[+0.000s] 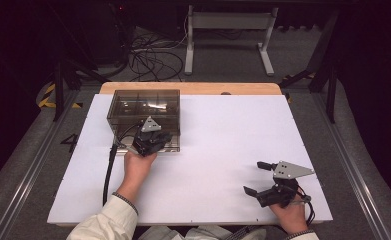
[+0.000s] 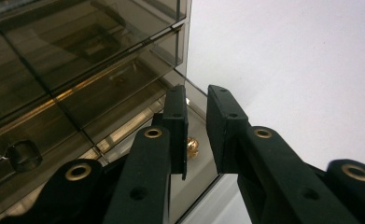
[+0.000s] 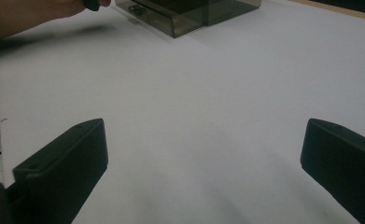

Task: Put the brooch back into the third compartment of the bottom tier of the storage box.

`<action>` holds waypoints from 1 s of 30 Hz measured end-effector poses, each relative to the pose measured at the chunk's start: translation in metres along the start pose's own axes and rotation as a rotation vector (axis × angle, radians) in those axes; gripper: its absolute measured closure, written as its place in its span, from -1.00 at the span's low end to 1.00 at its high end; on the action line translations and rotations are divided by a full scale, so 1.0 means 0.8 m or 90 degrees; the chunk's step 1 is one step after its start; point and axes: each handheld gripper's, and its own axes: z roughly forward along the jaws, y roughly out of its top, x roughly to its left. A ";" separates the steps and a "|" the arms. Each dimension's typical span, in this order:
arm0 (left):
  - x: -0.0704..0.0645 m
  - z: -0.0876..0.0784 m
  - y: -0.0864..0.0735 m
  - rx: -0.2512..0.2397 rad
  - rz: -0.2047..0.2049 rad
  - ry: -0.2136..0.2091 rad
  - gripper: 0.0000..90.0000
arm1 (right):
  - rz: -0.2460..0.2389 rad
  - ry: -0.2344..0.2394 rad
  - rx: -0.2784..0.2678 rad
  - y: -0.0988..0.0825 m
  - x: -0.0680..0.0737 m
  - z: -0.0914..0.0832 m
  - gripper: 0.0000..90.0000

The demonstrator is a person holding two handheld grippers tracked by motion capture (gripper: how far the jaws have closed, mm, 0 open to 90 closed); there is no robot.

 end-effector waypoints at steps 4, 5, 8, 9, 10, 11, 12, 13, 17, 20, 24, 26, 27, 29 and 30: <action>0.001 0.002 -0.001 0.005 -0.006 0.003 0.69 | 0.000 -0.001 -0.001 0.000 0.000 0.000 -0.97; 0.002 0.001 -0.001 0.003 -0.006 0.005 0.64 | 0.000 -0.001 -0.001 0.000 0.000 0.000 -0.97; 0.000 -0.003 0.000 -0.002 -0.007 0.002 0.62 | 0.000 0.000 -0.001 0.000 0.000 0.000 -0.97; -0.001 -0.004 0.001 -0.004 -0.005 0.003 0.59 | 0.001 0.000 0.000 0.000 0.000 0.000 -0.97; -0.001 -0.006 0.001 -0.006 -0.003 0.003 0.56 | 0.000 0.001 0.001 0.000 0.000 0.000 -0.97; -0.001 -0.006 0.001 -0.006 -0.003 0.003 0.54 | 0.000 0.001 0.001 0.000 0.000 0.000 -0.97; -0.001 -0.007 0.002 -0.008 -0.003 0.002 0.54 | 0.000 0.001 0.001 0.000 0.000 0.000 -0.97; -0.002 -0.009 0.002 -0.007 -0.003 0.000 0.44 | 0.000 0.001 0.001 0.000 0.000 0.000 -0.97; -0.006 -0.020 0.005 -0.017 0.001 0.005 0.10 | 0.000 0.000 -0.001 0.000 0.000 -0.001 -0.97; -0.009 -0.024 0.007 -0.024 -0.002 0.001 -0.19 | 0.000 0.000 -0.002 0.000 0.000 -0.001 -0.97; -0.014 -0.030 0.010 -0.031 0.003 0.007 -0.39 | 0.001 -0.001 -0.002 0.000 0.000 -0.001 -0.97; -0.016 -0.032 0.011 -0.034 0.005 0.005 -0.41 | 0.002 0.000 -0.002 0.000 0.000 -0.001 -0.97; -0.017 -0.033 0.012 -0.033 0.008 0.005 -0.42 | 0.002 0.001 -0.002 0.000 0.000 -0.001 -0.97; -0.019 -0.035 0.012 -0.035 0.006 0.005 -0.43 | 0.001 0.000 -0.001 0.000 0.000 -0.001 -0.97; -0.019 -0.036 0.013 -0.035 0.013 0.006 -0.44 | 0.003 0.001 -0.003 0.000 0.000 -0.001 -0.97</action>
